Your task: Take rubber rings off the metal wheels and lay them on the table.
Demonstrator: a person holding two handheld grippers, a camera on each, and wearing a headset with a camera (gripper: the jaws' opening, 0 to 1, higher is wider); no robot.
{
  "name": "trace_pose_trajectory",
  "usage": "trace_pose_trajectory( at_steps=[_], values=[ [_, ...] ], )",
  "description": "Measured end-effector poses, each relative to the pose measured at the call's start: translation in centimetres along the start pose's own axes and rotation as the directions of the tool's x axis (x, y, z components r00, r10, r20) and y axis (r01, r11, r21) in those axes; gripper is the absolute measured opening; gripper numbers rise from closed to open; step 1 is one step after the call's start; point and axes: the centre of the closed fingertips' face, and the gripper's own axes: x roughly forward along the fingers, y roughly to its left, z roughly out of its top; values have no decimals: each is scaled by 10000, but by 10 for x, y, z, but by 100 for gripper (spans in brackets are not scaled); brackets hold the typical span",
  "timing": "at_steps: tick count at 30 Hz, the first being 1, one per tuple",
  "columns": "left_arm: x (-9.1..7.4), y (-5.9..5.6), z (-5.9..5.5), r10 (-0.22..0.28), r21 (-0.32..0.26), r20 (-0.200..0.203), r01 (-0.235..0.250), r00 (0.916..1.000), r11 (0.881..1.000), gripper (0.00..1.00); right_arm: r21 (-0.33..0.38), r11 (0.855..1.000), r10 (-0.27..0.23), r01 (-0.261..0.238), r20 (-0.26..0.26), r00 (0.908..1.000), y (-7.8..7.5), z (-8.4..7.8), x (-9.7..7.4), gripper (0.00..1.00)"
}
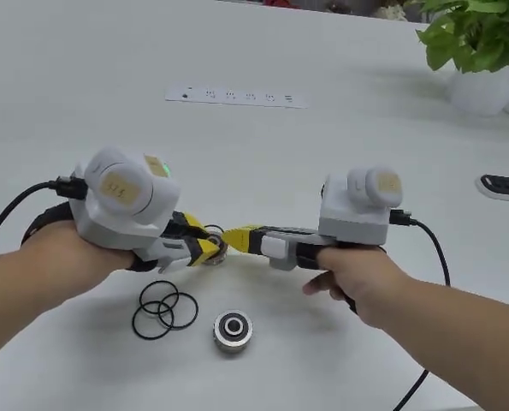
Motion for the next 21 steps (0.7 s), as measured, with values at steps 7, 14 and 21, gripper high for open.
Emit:
trace_pose_trajectory(
  at_steps=[7, 14, 21],
  values=[
    [-1, 1, 0, -132, 34, 6, 132, 9999, 9999, 14, 56, 10000, 37, -37, 30, 10000, 4, 0, 0, 0],
    [-7, 0, 3, -251, 113, 125, 250, 9996, 9996, 20, 58, 10000, 52, -52, 14, 10000, 5, 1, 0, 0],
    [-16, -8, 11, -417, 52, 413, 415, 9983, 9991, 25, 35, 9999, 130, -130, 6, 9999, 9, 2, -1, 0]
  ],
)
